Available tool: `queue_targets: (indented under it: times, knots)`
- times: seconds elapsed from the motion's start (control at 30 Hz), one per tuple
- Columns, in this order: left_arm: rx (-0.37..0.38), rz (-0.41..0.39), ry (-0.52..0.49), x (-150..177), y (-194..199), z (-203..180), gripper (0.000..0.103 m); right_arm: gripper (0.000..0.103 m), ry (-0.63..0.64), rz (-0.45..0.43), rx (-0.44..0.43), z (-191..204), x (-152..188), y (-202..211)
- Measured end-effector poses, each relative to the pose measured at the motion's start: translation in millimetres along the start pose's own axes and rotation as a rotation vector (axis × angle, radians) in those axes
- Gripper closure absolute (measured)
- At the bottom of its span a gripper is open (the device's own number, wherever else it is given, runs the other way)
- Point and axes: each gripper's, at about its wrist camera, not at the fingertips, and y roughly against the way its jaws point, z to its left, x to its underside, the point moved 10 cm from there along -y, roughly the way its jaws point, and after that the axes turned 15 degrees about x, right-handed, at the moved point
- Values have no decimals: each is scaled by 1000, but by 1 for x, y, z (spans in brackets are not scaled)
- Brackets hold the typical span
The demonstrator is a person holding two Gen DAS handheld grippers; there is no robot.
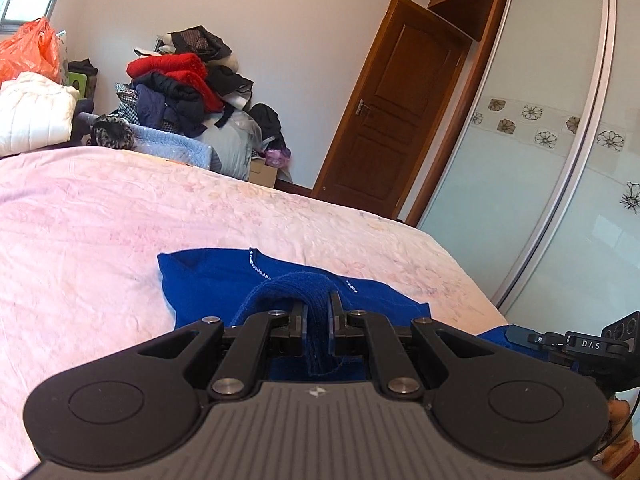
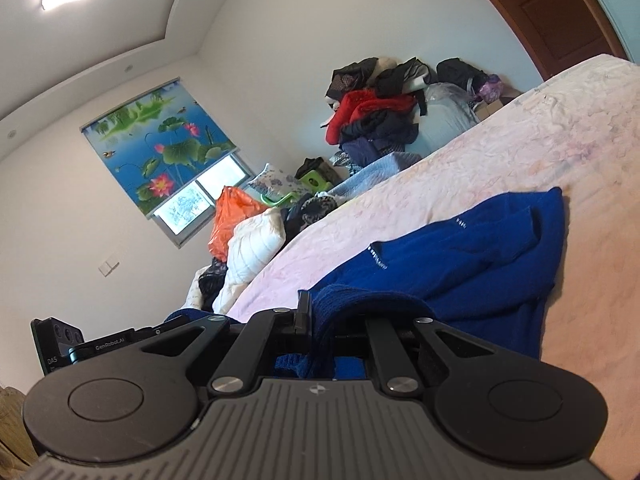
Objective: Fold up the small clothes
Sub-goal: 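Lower the carried hem onto the sweater with both grippers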
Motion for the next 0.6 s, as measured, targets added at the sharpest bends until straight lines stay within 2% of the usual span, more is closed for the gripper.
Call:
queue_targets:
  times: [0.17,0.4,0.6]
  knots:
    - [-15,17,-9,-15,-19,7,94,91,-15,-21,17,-9,-17,-19]
    - [-50,95,22,-22,-39,19,94,91,-4,0,35,-11,-28,-39]
    - [-95,148,-31,-29,-53,24,94,91,42,18,46,-5,-32,-47]
